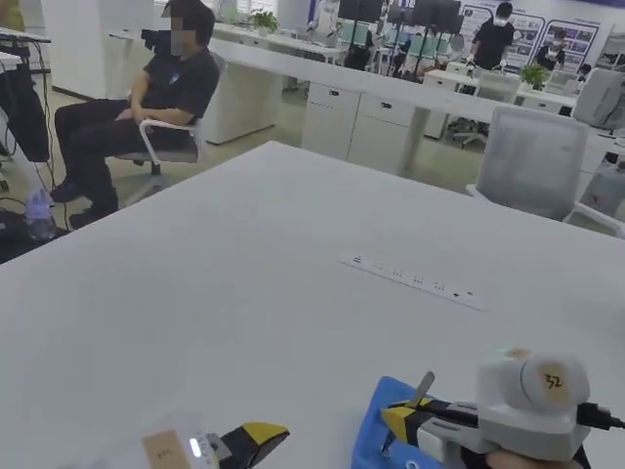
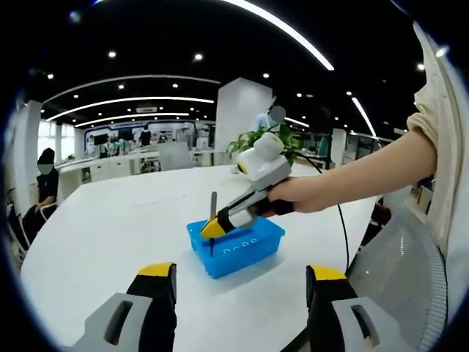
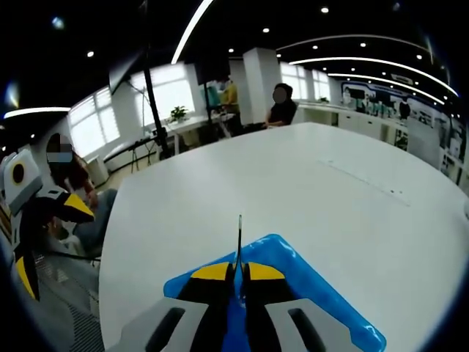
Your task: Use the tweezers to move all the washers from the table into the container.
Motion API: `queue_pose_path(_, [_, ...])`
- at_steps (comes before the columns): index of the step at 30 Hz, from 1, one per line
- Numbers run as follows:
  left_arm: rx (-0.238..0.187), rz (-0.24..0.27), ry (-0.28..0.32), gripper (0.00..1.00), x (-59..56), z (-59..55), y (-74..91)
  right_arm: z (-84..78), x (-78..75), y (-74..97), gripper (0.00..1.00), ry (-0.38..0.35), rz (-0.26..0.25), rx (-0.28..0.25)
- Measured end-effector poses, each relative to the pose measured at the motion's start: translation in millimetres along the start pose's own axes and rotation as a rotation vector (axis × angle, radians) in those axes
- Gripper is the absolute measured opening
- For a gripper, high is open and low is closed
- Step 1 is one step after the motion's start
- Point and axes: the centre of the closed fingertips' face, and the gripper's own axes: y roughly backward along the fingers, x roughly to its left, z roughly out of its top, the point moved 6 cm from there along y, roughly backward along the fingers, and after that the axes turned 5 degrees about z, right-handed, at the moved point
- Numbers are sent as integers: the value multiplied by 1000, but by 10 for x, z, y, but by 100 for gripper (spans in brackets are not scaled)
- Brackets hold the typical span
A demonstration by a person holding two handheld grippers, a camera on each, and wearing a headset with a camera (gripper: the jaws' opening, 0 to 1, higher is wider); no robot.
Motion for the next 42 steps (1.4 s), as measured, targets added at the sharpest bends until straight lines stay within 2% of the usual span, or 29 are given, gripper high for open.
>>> queue_pose_path(4, [18,-10,-6,72,-8,-24,-4,0,-6,-12,3,4,-7,-2])
queue_pose_path(15, [15,-23,2,71,-18,-18,-1,33,77,94,3,29,3,-8])
queue_pose_path(24, [15,-41,13,65,-45,16,26,135,285,351,3,81,30,-45])
queue_pose_path(28, [-5,-57,60,60,-21,59,58,142,424,454,3,115,58,-47])
queue_pose_path(34, [9,-129,132,57,-55,95,71,100,630,635,3,162,87,-35])
queue_pose_path(39, [31,-177,114,53,-98,111,73,19,752,731,3,161,126,-17])
queue_pose_path(40, [56,-210,108,52,-120,109,64,-4,778,746,3,163,135,-13])
queue_pose_path(42, [53,-247,90,49,-141,148,38,-48,833,768,3,166,159,-3])
